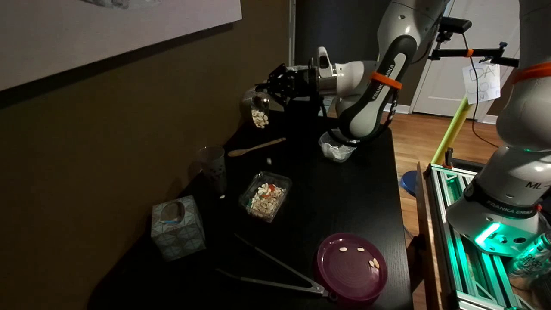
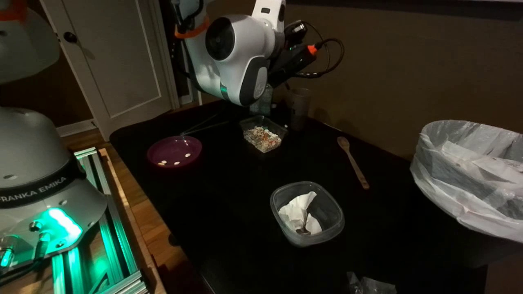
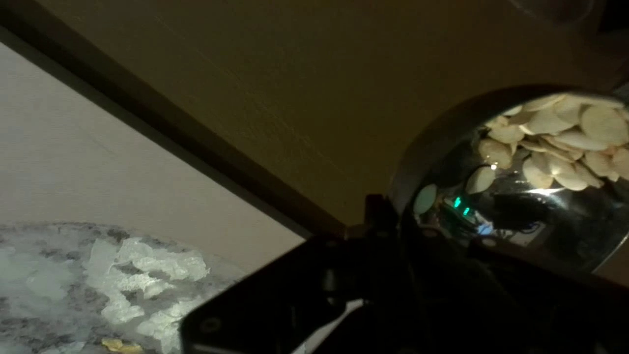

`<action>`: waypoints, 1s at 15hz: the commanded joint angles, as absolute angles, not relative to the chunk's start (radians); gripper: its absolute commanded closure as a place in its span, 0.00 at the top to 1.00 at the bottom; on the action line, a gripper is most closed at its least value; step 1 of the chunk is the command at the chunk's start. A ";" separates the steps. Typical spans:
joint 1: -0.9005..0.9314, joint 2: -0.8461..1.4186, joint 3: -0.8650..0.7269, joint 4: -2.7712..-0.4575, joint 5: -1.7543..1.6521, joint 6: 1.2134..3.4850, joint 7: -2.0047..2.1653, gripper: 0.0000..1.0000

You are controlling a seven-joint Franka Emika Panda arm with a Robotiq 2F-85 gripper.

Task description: Transfer the contents from the silver bowl into the left transparent bowl

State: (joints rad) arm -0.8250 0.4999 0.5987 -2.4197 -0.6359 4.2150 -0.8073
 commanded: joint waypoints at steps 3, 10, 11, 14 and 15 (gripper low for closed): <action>-1.074 0.708 0.825 -2.517 -0.666 4.243 -1.116 0.01; -1.207 1.000 0.944 -2.567 -0.709 4.242 -1.472 0.01; -1.200 1.030 0.946 -2.566 -0.707 4.242 -1.506 0.01; -1.169 1.122 0.950 -2.532 -0.673 4.242 -1.595 0.01; -1.161 1.154 0.952 -2.513 -0.666 4.242 -1.626 0.01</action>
